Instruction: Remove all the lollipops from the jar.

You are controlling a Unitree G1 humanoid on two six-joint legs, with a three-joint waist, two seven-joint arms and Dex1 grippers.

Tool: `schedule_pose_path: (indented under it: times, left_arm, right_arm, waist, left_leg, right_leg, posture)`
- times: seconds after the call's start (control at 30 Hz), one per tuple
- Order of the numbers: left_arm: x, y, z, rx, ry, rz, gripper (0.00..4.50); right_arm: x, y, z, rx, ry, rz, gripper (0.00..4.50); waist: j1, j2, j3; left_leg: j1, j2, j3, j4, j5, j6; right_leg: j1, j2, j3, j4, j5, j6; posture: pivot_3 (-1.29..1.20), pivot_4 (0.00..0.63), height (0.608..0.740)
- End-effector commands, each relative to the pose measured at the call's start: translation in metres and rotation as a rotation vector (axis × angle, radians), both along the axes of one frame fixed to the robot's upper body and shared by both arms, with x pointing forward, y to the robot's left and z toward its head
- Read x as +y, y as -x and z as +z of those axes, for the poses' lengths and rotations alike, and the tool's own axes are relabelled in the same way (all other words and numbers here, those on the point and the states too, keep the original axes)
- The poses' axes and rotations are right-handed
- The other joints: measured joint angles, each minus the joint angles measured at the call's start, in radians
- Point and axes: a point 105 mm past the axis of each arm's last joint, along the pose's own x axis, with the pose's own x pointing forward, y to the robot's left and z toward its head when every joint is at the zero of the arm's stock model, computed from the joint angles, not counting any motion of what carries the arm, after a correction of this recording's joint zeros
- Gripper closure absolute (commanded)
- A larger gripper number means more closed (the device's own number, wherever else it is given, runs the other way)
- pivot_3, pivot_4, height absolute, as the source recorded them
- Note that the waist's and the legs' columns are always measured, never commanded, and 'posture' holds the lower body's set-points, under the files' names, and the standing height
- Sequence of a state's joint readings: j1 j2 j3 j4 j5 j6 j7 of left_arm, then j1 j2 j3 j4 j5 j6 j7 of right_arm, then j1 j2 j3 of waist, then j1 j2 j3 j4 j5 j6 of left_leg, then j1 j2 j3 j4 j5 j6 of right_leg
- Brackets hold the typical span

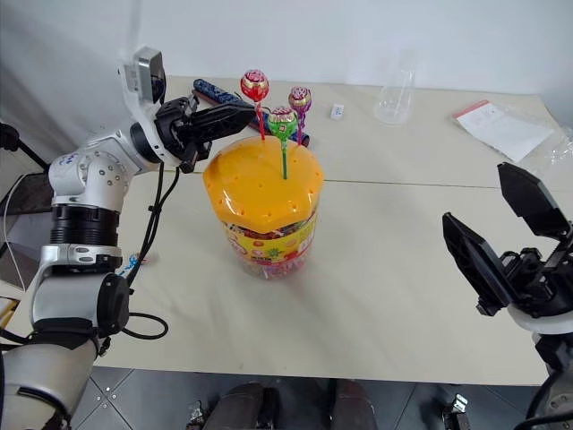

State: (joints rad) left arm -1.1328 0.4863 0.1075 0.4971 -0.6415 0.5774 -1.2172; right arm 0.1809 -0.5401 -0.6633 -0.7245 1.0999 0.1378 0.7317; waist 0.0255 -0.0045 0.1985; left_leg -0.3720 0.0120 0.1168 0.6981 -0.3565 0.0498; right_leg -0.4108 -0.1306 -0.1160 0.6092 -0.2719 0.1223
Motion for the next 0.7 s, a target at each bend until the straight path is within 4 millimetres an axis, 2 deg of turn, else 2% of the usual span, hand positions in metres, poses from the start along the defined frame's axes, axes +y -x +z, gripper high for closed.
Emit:
schedule_pose_path:
  times: [0.03,0.13,0.23,0.33,0.53,0.7]
  left_arm:
    - [0.005,0.011,0.017,-0.088,0.04,-0.029,4.49]
    - [0.01,0.02,0.014,-0.118,0.038,-0.048,4.49]
    - [0.014,0.016,0.01,-0.047,0.036,-0.017,4.49]
    - [0.014,0.011,0.001,-0.043,-0.019,0.03,3.89]
    - [0.004,0.012,0.0,-0.122,-0.031,0.018,2.2]
    - [-0.007,0.015,0.001,-0.13,-0.024,-0.039,2.2]
  right_arm:
    - [0.001,0.008,0.001,-0.04,0.01,0.018,0.0]
    - [-0.002,0.012,-0.004,-0.037,0.022,0.036,0.0]
    - [-0.006,0.014,-0.007,-0.034,0.039,0.043,0.0]
    - [-0.009,0.015,-0.008,-0.034,0.041,0.045,0.0]
    - [-0.013,0.018,-0.012,-0.022,0.045,0.049,0.0]
    - [-0.014,0.018,-0.013,-0.018,0.045,0.053,0.0]
  waist:
    - [-0.001,0.0,0.0]
    - [-0.002,0.0,0.0]
    - [-0.002,0.0,0.0]
    - [-0.001,0.0,0.0]
    - [0.002,0.0,0.0]
    - [0.002,0.0,0.0]
  left_leg:
    - [0.0,0.0,0.0,0.0,0.0,0.0]
    - [0.0,0.0,0.0,0.0,0.0,0.0]
    - [0.001,0.0,0.0,0.0,0.0,0.0]
    - [0.001,0.0,0.0,0.001,0.0,0.0]
    - [0.0,0.0,0.0,0.001,0.0,0.0]
    - [0.001,0.0,0.0,0.001,0.0,0.0]
  right_leg:
    - [0.0,0.0,0.0,0.0,0.0,0.0]
    - [0.0,0.0,0.0,0.0,0.0,0.0]
    - [0.0,0.0,0.0,0.001,0.0,0.0]
    - [0.0,0.0,0.001,0.001,0.0,0.0]
    - [0.0,0.0,0.001,0.001,0.0,0.0]
    - [0.0,0.0,0.001,0.001,0.0,0.0]
  posture:
    - [0.0,0.15,0.74]
    - [0.0,0.15,0.74]
    - [0.0,0.15,0.74]
    - [0.0,0.15,0.74]
    - [0.0,0.15,0.74]
    - [0.0,0.15,0.74]
